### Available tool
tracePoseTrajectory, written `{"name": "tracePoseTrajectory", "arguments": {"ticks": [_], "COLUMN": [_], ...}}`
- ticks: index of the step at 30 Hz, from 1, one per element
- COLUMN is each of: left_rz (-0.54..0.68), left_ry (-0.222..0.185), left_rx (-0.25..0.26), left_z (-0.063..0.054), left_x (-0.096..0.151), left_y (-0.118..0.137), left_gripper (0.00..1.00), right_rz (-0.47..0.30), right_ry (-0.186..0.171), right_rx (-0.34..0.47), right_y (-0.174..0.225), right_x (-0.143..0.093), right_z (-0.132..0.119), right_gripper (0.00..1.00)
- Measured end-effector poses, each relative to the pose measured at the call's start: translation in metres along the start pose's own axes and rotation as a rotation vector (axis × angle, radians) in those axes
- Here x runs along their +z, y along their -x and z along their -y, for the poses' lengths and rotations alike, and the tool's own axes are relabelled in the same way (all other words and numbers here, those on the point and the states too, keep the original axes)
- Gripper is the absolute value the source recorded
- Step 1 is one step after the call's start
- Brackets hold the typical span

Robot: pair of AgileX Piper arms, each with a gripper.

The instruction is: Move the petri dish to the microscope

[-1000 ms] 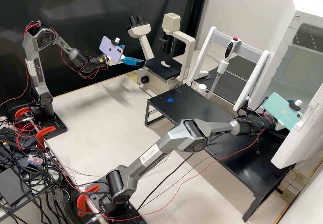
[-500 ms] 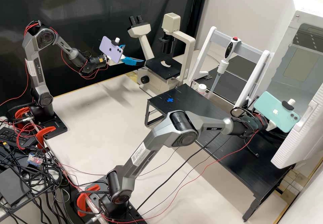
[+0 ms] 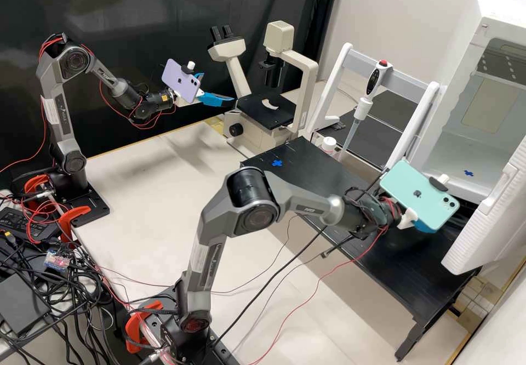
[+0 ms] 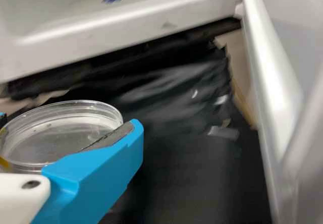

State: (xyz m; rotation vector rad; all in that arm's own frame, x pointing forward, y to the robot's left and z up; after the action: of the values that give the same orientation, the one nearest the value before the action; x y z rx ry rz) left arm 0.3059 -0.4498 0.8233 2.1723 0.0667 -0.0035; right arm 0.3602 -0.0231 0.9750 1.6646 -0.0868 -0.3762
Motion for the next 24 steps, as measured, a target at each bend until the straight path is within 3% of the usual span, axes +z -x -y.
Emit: {"name": "tracePoseTrajectory", "arguments": {"ticks": [8,11,17,24], "left_rz": [0.000,0.000,0.000,0.000], "left_ry": [0.000,0.000,0.000,0.000], "left_rx": [0.000,0.000,0.000,0.000], "left_z": [0.000,0.000,0.000,0.000], "left_x": [0.000,0.000,0.000,0.000], "left_y": [0.000,0.000,0.000,0.000], "left_gripper": [1.00,1.00,1.00,1.00], "right_rz": [-0.118,-0.169,-0.203,-0.336], "right_ry": [0.066,0.072,0.115,0.191], "right_rx": [-0.047,-0.066,-0.058,-0.098], "right_y": [0.067,0.081,0.104,0.126], "right_x": [-0.018,-0.022,-0.029,-0.067], "right_z": [0.031,0.039,0.051,0.077], "right_gripper": [0.00,0.00,0.00,0.00]}}
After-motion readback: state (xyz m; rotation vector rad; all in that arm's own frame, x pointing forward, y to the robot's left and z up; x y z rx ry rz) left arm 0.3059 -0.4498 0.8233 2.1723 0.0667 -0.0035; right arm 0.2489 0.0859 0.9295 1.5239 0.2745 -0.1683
